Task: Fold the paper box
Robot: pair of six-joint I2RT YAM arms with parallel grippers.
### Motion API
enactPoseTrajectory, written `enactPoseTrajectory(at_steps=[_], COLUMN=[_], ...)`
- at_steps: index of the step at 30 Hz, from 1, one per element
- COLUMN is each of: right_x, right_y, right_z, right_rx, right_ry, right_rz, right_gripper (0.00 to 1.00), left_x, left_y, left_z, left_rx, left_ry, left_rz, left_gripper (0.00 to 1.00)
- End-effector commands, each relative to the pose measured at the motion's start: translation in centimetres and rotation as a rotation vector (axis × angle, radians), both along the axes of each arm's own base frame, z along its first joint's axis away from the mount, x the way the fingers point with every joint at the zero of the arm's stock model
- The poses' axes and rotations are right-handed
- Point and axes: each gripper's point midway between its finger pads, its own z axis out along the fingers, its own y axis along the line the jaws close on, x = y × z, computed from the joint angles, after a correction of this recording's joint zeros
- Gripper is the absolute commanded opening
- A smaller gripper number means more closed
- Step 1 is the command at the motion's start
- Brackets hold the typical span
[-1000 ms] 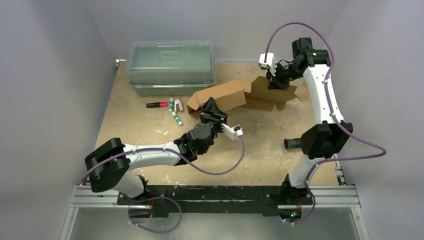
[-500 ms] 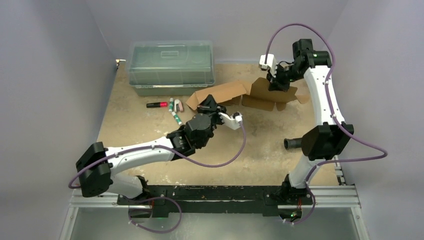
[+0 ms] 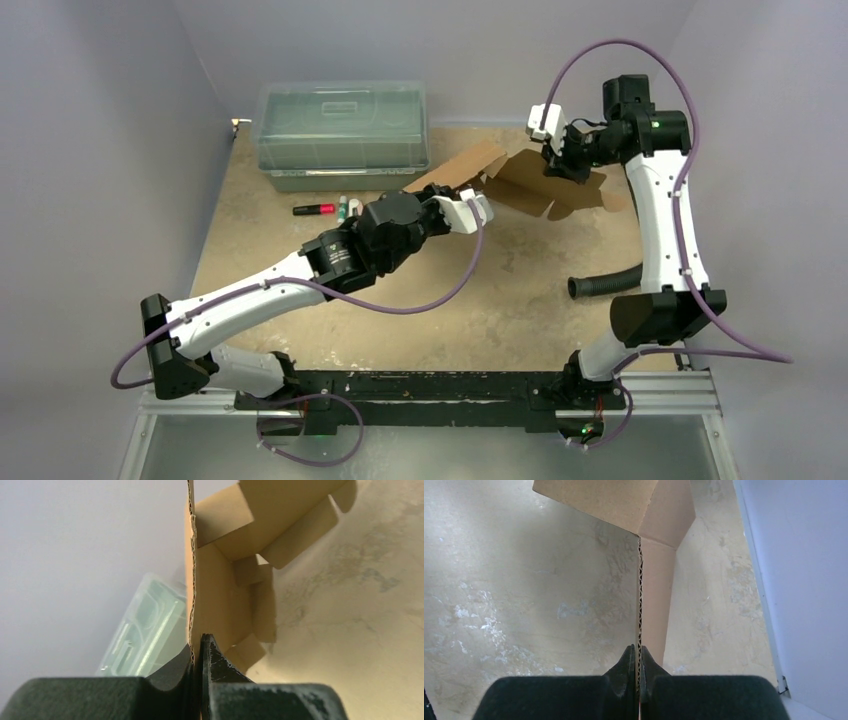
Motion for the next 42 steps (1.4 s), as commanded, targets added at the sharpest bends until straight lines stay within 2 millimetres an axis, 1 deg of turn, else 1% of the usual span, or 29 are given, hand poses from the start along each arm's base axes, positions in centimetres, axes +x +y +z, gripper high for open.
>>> enactPoseTrajectory(at_steps=[1, 4, 8, 11, 16, 19, 21, 23, 26, 28, 31, 34, 36, 38, 40, 42], right_x=[-1.1, -1.4, -1.8, -2.5, -4.1, -5.0, -5.4, -5.6, -5.3, -4.7, -3.5, -2.3, -1.9, -1.6, -1.3, -1.0], right_y=[1.7, 2.2, 2.7, 3.0, 3.0, 3.1, 3.1, 3.1, 2.9, 2.9, 3.0, 2.9, 3.0, 3.1, 3.1, 2.9], right_z=[1.5, 2.4, 3.3, 3.7, 5.4, 6.2, 6.2, 5.7, 3.8, 2.7, 1.6, 0.5, -0.7, -1.5, -1.6, -1.3], right_rx=[0.077, 0.122, 0.166, 0.186, 0.195, 0.209, 0.21, 0.207, 0.191, 0.191, 0.203, 0.21, 0.216, 0.221, 0.224, 0.226], right_ry=[0.013, 0.016, 0.024, 0.025, -0.024, -0.041, -0.045, -0.032, 0.016, 0.043, 0.055, 0.069, 0.102, 0.117, 0.109, 0.088], right_rz=[0.006, -0.002, -0.014, -0.009, -0.011, -0.008, -0.005, -0.005, -0.01, -0.016, -0.036, -0.079, -0.099, -0.101, -0.099, -0.12], right_gripper=[0.0, 0.0, 0.0, 0.0, 0.0, 0.0, 0.0, 0.0, 0.06, 0.08, 0.11, 0.16, 0.2, 0.27, 0.38, 0.49], left_x=[-2.0, -2.4, -2.2, -2.0, -1.9, -2.3, -2.5, -2.7, -2.7, -2.6, -2.1, -1.4, -1.0, -0.4, 0.2, 0.9], left_y=[-1.0, -1.2, -0.6, -0.1, 0.7, 0.6, 0.4, 0.4, 0.2, 0.3, 0.6, 1.2, 1.5, 2.2, 2.9, 3.7], left_z=[-1.5, -1.4, -1.1, -0.4, 1.0, 0.8, 0.3, -0.4, -1.3, -2.0, -2.8, -3.7, -4.6, -5.1, -5.3, -5.1], left_rx=[-0.055, -0.084, -0.123, -0.183, -0.309, -0.344, -0.362, -0.379, -0.442, -0.474, -0.514, -0.547, -0.558, -0.582, -0.608, -0.636], left_ry=[0.163, 0.205, 0.24, 0.287, 0.403, 0.469, 0.516, 0.552, 0.599, 0.625, 0.655, 0.675, 0.706, 0.728, 0.738, 0.741], left_rz=[-0.067, -0.075, -0.05, -0.05, -0.068, -0.081, -0.08, -0.072, -0.061, -0.049, -0.025, 0.01, 0.017, 0.038, 0.052, 0.062], left_gripper=[0.0, 0.0, 0.0, 0.0, 0.0, 0.0, 0.0, 0.0, 0.0, 0.0, 0.0, 0.0, 0.0, 0.0, 0.0, 0.0])
